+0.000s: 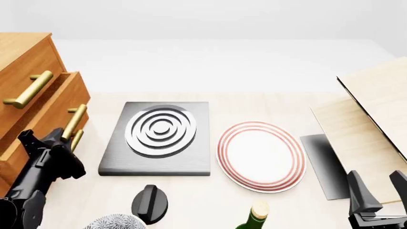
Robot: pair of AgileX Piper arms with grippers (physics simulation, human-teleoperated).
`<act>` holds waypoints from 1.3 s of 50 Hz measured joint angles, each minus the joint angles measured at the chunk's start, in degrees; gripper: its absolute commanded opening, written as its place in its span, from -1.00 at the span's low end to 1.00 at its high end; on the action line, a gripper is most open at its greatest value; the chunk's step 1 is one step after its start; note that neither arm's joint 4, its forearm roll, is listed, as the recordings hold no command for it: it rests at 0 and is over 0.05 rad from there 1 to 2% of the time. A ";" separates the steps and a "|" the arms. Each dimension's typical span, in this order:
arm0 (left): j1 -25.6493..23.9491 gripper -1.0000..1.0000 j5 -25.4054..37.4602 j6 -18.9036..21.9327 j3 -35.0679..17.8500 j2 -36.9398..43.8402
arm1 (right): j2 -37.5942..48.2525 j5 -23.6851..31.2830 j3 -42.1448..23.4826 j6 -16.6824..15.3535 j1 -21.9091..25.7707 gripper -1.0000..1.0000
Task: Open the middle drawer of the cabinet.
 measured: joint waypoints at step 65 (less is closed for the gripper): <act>-6.09 -1.00 0.24 0.84 0.88 -1.01 | 0.00 0.00 0.00 0.00 0.00 1.00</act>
